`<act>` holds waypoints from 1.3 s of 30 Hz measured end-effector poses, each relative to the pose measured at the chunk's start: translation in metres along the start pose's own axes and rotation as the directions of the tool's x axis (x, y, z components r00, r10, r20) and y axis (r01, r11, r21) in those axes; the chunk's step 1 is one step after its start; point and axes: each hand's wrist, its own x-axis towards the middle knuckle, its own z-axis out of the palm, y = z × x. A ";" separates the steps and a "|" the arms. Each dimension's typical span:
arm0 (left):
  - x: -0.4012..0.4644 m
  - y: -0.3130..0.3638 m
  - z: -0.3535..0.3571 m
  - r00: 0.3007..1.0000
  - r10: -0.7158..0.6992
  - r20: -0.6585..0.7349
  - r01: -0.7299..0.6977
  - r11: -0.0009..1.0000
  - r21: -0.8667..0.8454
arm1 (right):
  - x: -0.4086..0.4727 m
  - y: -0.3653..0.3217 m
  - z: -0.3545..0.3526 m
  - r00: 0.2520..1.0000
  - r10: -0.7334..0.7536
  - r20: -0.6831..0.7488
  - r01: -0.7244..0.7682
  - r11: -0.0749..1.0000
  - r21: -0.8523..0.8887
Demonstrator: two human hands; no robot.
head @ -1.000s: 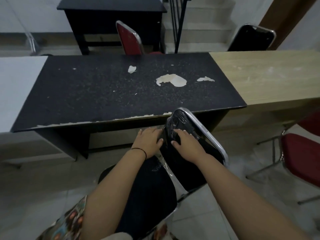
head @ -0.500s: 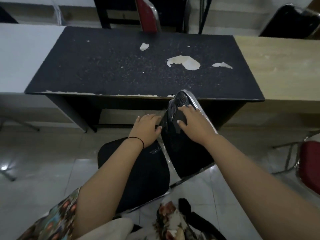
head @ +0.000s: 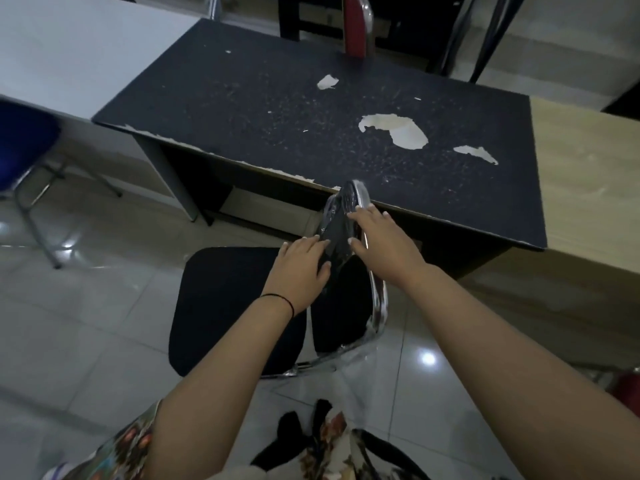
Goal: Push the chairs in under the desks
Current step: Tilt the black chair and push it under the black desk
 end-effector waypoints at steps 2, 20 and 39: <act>-0.004 0.009 0.003 0.999 0.016 -0.028 -0.016 1.000 0.009 | 0.004 0.006 -0.004 0.999 -0.032 -0.009 0.032 0.999 0.004; 0.009 0.099 0.050 0.817 -0.530 -0.227 0.508 0.848 -0.151 | 0.086 0.077 -0.022 0.765 -0.591 0.257 0.619 0.785 -0.037; -0.001 0.144 0.093 0.782 -0.441 -0.439 0.508 0.860 0.041 | 0.124 0.105 -0.011 0.491 -0.814 0.310 0.866 0.495 -0.072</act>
